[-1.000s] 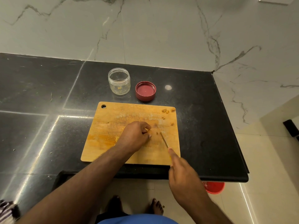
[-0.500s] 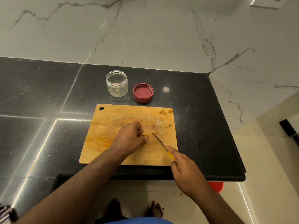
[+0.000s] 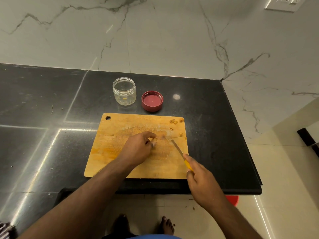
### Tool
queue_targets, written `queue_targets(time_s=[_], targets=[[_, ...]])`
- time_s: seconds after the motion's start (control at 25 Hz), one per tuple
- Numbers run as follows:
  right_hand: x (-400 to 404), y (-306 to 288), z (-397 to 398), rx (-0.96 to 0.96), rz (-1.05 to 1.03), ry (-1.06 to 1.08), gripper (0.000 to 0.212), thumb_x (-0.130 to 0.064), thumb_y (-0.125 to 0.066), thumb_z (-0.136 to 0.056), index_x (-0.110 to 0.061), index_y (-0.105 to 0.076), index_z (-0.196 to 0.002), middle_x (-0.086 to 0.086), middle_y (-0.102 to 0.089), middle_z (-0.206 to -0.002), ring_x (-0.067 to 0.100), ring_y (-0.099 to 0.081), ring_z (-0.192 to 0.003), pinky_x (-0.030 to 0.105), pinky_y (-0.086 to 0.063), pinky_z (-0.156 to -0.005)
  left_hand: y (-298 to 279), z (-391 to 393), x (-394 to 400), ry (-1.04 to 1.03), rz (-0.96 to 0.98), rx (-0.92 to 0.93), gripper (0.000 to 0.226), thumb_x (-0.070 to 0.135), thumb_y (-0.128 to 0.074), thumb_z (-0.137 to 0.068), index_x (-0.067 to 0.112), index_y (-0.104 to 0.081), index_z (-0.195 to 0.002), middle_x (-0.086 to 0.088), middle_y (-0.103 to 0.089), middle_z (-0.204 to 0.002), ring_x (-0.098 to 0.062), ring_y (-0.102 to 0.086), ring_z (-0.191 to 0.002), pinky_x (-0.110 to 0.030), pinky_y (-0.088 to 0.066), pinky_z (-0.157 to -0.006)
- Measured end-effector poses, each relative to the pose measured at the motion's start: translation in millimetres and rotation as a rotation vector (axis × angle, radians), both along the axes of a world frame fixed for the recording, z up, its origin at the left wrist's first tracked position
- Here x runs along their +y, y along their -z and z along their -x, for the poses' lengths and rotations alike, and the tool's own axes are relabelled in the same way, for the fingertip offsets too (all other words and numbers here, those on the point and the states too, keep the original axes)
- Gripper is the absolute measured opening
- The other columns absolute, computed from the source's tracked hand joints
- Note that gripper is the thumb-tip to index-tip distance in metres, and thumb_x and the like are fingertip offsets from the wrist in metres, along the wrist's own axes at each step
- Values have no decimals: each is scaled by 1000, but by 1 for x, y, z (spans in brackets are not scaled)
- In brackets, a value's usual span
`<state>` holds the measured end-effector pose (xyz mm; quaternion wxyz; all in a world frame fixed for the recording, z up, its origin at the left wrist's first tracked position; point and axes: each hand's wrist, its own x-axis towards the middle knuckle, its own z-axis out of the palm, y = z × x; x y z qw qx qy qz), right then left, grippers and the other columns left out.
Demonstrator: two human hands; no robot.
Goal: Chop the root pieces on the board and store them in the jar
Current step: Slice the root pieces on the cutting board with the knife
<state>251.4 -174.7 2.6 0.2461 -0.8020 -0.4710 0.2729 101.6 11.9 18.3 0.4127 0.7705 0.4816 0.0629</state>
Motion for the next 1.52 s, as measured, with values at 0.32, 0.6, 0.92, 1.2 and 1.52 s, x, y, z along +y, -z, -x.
queue_targets(time_s=[0.32,0.6,0.92,1.2,1.52], targets=[[0,-1,-6,0,-20,124,52,-25,-41,-104,-36,-26,-152,-14,-48,-126,2,-56,-99,20,-50,-80,5,8,3,-66,58,-46,27,31,-67,-96,28,-66,-123,6,-68,-111,-11,-61,-100,-26,-47,-77],[-3,1,0,75,4,101,51,-23,-42,-103,-41,-28,-150,-11,-53,-125,0,-59,-76,15,-44,-61,-3,18,7,-219,447,-350,31,4,-75,-87,25,-72,-110,-5,-70,-101,-21,-67,-94,-30,-55,-75],[-2,3,7,142,-4,87,51,-24,-42,-103,-45,-31,-148,-4,-61,-122,-2,-52,-71,12,-37,-60,-5,22,9,-288,688,-540,23,-5,-67,-89,1,-65,-111,-19,-75,-104,-29,-75,-98,-38,-61,-87],[-1,-1,12,162,-6,83,50,-22,-43,-103,-42,-32,-148,-5,-62,-114,-2,-57,-65,15,-42,-55,2,17,12,-153,371,-264,19,6,-72,-90,21,-74,-102,-5,-74,-96,-18,-68,-92,-31,-58,-79],[-1,-8,20,156,-14,56,50,-27,-42,-104,-44,-28,-149,-16,-47,-140,-2,-55,-110,16,-47,-92,7,-4,17,-4,-12,70,17,23,-67,-95,26,-69,-112,8,-67,-108,-8,-59,-99,-25,-50,-79]])
